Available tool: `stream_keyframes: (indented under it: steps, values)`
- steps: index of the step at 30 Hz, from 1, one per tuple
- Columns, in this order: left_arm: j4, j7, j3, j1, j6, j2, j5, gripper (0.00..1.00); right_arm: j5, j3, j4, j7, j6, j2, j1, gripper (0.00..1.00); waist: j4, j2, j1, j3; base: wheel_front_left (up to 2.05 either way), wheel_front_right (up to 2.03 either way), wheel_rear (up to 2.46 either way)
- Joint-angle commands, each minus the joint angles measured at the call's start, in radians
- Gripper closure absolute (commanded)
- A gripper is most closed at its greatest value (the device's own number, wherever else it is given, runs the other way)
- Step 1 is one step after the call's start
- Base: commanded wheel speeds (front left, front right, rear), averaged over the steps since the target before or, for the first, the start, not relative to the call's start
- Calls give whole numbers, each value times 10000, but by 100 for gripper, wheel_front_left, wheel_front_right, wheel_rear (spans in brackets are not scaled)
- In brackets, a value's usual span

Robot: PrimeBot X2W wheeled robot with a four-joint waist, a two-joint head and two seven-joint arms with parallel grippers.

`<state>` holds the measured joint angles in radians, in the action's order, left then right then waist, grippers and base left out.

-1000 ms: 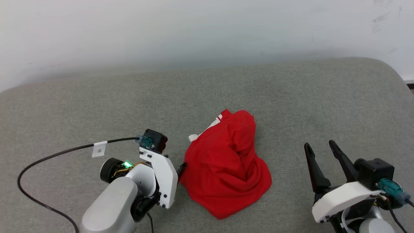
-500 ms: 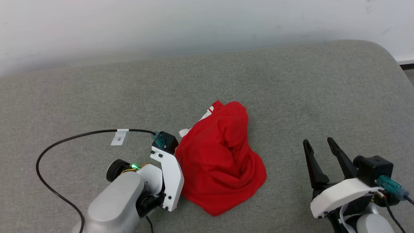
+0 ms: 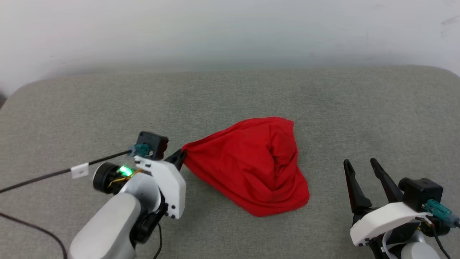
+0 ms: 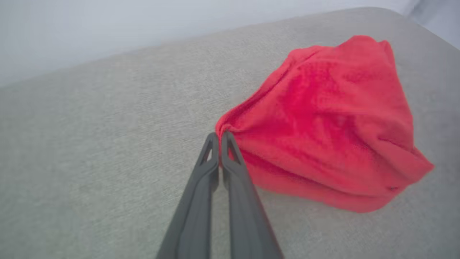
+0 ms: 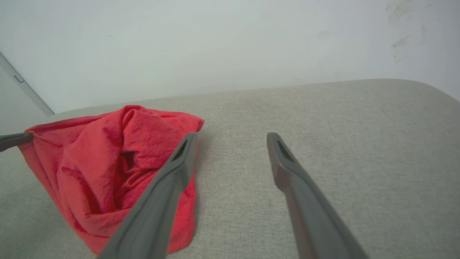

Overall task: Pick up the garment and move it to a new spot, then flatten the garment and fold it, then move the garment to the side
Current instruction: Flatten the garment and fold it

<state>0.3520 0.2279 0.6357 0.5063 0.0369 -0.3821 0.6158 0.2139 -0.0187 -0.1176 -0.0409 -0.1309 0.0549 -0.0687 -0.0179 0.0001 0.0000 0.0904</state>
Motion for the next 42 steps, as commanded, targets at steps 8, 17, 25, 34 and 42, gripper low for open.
stream_keyframes:
  steps: [8,17,25,34,42]
  values:
    - [-2312,-100,-994,-3369,2051,-1035,689,100,-17,189,224,39,3,-41,251,0,816,-1,0,-148,0,0,0]
    - [-2365,205,-1196,-5954,2514,-680,2133,0,-135,187,527,240,3,-46,439,0,1083,-1,0,-548,0,0,0]
    - [-2621,-1470,-1485,-4631,2360,-770,1026,0,-179,101,652,372,3,-49,614,0,855,-1,0,-912,0,0,0]
    - [-2368,-1157,-951,-1872,1349,-555,405,0,-157,-99,874,466,3,-51,297,0,199,-1,0,-407,0,0,0]
    - [-922,1346,131,158,-342,-581,751,0,2,-200,737,214,3,-49,-209,0,-749,-1,0,481,0,0,0]
